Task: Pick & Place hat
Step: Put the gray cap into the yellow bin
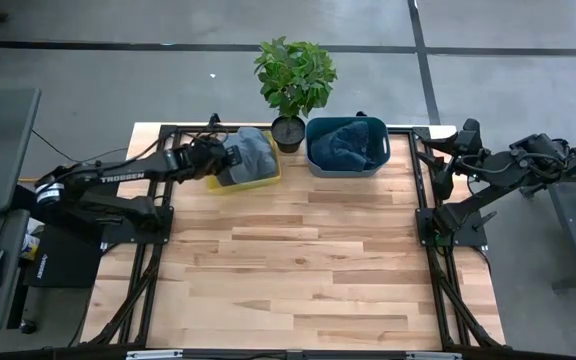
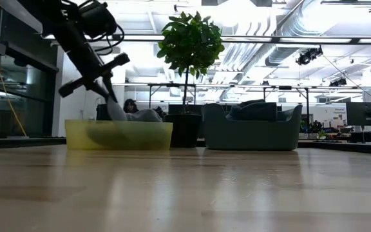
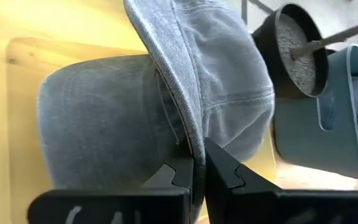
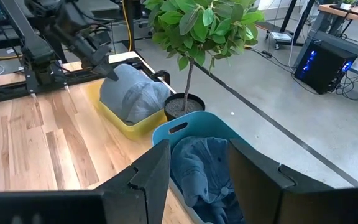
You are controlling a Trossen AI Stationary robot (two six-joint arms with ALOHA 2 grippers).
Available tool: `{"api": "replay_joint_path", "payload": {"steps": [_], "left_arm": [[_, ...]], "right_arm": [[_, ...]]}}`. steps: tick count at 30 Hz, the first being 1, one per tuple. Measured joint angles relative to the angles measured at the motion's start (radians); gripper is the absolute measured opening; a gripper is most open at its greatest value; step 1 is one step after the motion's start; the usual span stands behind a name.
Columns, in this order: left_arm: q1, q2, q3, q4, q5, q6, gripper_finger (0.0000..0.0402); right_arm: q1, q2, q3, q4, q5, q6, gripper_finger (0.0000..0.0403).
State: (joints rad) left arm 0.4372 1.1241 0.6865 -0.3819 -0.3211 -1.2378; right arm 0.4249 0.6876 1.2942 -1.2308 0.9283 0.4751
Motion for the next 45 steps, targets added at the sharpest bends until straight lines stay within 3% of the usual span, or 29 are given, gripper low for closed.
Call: {"api": "replay_joint_path", "payload": {"steps": [13, 19, 24, 35, 40, 45], "left_arm": [[0.116, 0.010, 0.001, -0.100, 0.110, 0.001, 0.0020], [0.119, 0.011, 0.000, -0.123, 0.109, 0.003, 0.0023], [0.119, 0.013, -0.005, -0.158, 0.086, 0.034, 0.0077], [0.120, 0.003, -0.008, -0.191, 0.083, 0.092, 0.0273], [0.119, -0.038, -0.005, -0.126, 0.060, 0.135, 0.0289], [0.120, -0.061, -0.004, -0.115, 0.031, 0.154, 0.0250]], "right_arm": [[0.000, 0.000, 0.000, 0.000, 0.002, 0.019, 0.0154], [0.000, 0.000, 0.000, 0.000, 0.003, 0.022, 0.0154], [0.000, 0.000, 0.000, 0.000, 0.003, 0.023, 0.0154], [0.000, 0.000, 0.000, 0.000, 0.000, 0.042, 0.0153], [0.000, 0.000, 0.000, 0.000, 0.000, 0.042, 0.0154], [0.000, 0.000, 0.000, 0.000, 0.000, 0.046, 0.0153]]}}
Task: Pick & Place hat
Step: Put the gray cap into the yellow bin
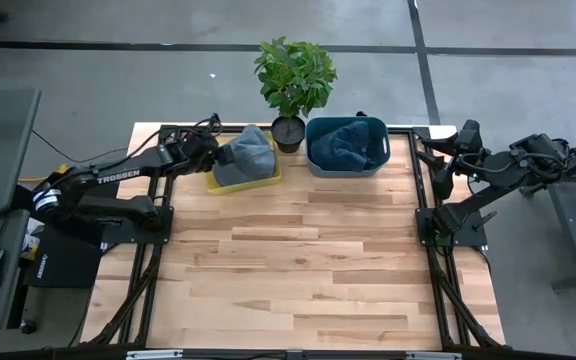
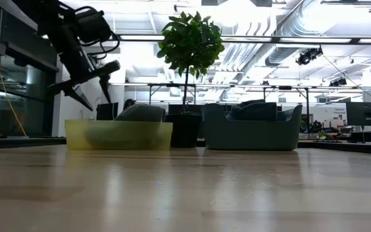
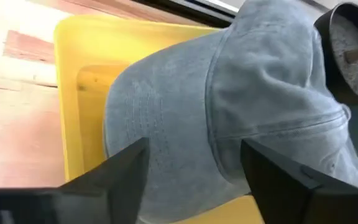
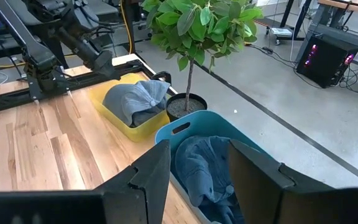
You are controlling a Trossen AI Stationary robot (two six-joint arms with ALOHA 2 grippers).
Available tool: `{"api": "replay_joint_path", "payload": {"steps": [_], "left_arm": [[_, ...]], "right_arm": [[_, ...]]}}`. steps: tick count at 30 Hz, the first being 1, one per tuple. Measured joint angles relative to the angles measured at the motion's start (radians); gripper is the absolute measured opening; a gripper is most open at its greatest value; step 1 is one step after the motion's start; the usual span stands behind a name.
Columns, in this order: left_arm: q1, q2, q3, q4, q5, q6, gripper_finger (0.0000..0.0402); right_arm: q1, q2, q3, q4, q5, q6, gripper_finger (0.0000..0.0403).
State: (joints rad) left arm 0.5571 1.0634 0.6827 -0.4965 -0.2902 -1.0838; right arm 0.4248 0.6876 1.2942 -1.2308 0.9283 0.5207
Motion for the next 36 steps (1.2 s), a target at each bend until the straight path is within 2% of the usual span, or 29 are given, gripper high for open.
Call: {"api": "replay_joint_path", "payload": {"steps": [3, 9, 11, 29, 36], "left_arm": [[0.000, 0.001, 0.000, -0.004, 0.010, 0.007, 0.0198], [0.000, 0.008, 0.000, 0.000, 0.012, 0.003, 0.0044], [0.000, 0.016, 0.001, -0.002, 0.011, -0.004, 0.0012], [0.106, 0.237, 0.006, 0.070, 0.146, 0.004, 0.0001], [0.104, 0.249, 0.004, 0.144, 0.166, 0.006, 0.0000]], "right_arm": [[0.000, 0.000, 0.000, 0.000, 0.000, 0.001, 0.0154], [0.000, 0.000, 0.000, 0.000, 0.000, 0.003, 0.0154], [0.000, 0.000, 0.000, 0.000, 0.000, 0.003, 0.0154], [0.000, 0.000, 0.000, 0.000, -0.005, 0.007, 0.0154], [0.000, 0.000, 0.000, 0.000, -0.016, 0.022, 0.0154]]}}
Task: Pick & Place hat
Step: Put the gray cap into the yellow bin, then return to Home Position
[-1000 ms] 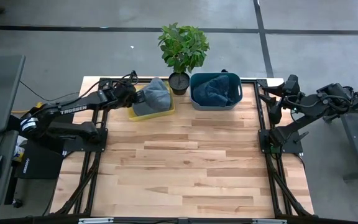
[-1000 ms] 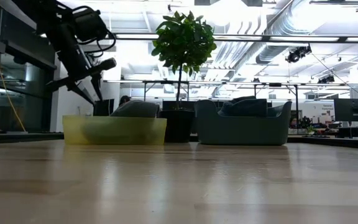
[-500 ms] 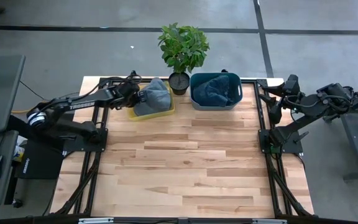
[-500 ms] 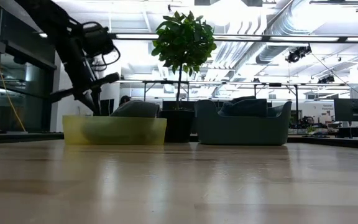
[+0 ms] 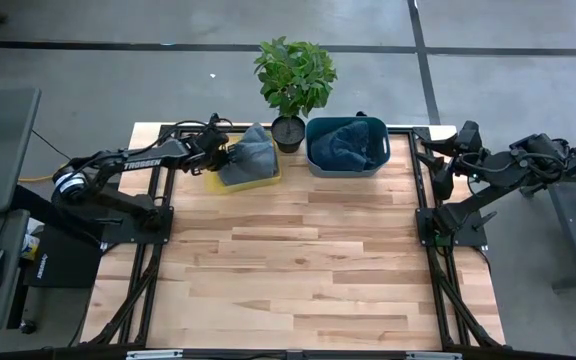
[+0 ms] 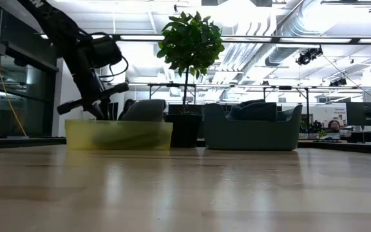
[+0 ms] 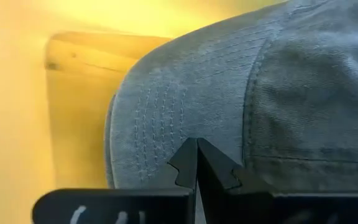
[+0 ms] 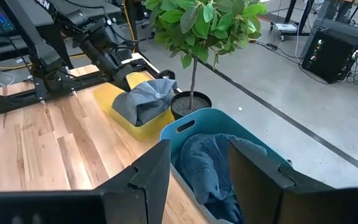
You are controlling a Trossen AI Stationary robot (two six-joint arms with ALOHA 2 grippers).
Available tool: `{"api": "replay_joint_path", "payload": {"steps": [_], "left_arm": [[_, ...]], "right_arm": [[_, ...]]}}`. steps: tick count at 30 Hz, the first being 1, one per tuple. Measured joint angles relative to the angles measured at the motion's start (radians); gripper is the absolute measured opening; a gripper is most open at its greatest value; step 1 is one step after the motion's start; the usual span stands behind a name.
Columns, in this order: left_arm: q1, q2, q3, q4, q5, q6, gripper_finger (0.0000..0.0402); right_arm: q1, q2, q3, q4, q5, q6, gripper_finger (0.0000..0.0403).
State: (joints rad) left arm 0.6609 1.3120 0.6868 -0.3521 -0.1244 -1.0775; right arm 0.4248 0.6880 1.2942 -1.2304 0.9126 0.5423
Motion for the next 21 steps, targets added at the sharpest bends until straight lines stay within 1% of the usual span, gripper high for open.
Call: {"api": "replay_joint_path", "payload": {"steps": [4, 8, 11, 16, 19, 21], "left_arm": [[0.000, -0.021, 0.002, 0.001, 0.007, 0.005, 0.0000], [0.000, -0.067, 0.035, -0.031, 0.005, 0.051, 0.0000], [0.000, -0.103, 0.078, -0.098, -0.018, 0.104, 0.0000], [0.000, -0.184, 0.148, -0.260, -0.021, 0.181, 0.0000], [-0.012, -0.251, 0.153, -0.289, -0.017, 0.218, 0.0000], [-0.034, -0.305, 0.153, -0.303, -0.036, 0.221, 0.0000]], "right_arm": [[0.000, 0.000, 0.000, 0.000, -0.003, 0.000, 0.0154], [0.000, 0.000, 0.000, 0.000, -0.006, 0.000, 0.0154], [0.000, 0.000, 0.000, 0.000, -0.005, -0.005, 0.0153], [0.000, 0.000, 0.000, -0.001, -0.005, -0.005, 0.0154], [0.000, 0.000, 0.000, -0.001, -0.005, -0.002, 0.0154], [0.000, 0.000, 0.000, -0.001, -0.005, -0.002, 0.0153]]}}
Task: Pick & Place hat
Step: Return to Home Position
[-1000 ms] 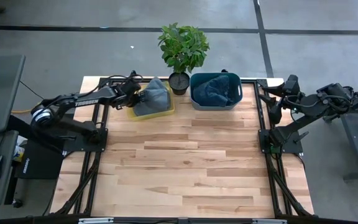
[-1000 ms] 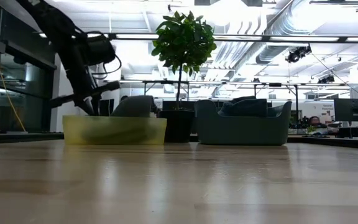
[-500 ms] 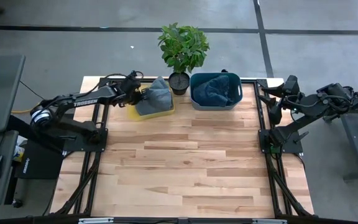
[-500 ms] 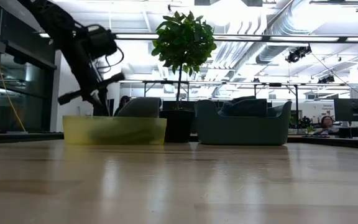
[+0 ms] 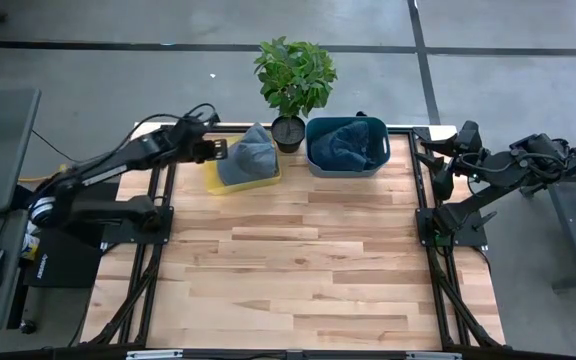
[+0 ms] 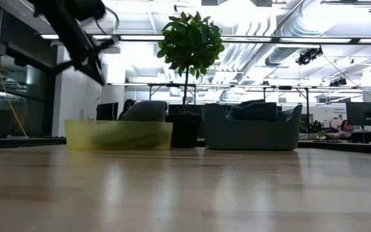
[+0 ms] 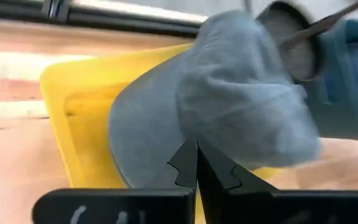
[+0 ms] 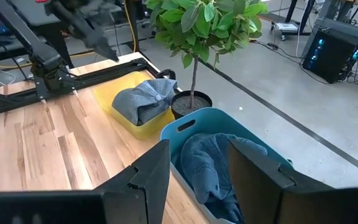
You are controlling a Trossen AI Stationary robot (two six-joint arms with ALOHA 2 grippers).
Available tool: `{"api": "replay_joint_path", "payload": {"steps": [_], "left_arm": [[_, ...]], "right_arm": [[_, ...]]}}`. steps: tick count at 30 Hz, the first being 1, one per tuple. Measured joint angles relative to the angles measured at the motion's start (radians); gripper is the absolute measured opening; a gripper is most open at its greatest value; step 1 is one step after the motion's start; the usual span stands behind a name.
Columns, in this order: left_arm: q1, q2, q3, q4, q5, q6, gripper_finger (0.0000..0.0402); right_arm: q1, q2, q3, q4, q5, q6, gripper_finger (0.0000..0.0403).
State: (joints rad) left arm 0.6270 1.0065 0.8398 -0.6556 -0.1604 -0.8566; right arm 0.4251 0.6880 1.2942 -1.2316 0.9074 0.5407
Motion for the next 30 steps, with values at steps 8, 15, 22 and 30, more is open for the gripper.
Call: {"api": "replay_joint_path", "payload": {"steps": [8, 15, 22, 30], "left_arm": [[-0.225, -0.196, 0.000, 0.019, -0.120, 0.008, 0.0000], [-0.563, -0.194, -0.100, 0.212, -0.369, -0.037, 0.0000], [-0.774, -0.277, -0.366, 0.566, -0.539, -0.101, 0.0000], [-0.798, -0.488, -0.532, 0.712, -0.567, -0.063, 0.0000]], "right_arm": [[0.000, -0.027, -0.001, -0.035, 0.001, 0.003, 0.0154], [0.001, -0.166, -0.151, 0.006, -0.011, 0.042, 0.0154], [0.001, -0.355, -0.371, 0.283, -0.112, -0.047, 0.0154], [0.001, -0.629, -0.565, 0.453, -0.178, -0.078, 0.0154]]}}
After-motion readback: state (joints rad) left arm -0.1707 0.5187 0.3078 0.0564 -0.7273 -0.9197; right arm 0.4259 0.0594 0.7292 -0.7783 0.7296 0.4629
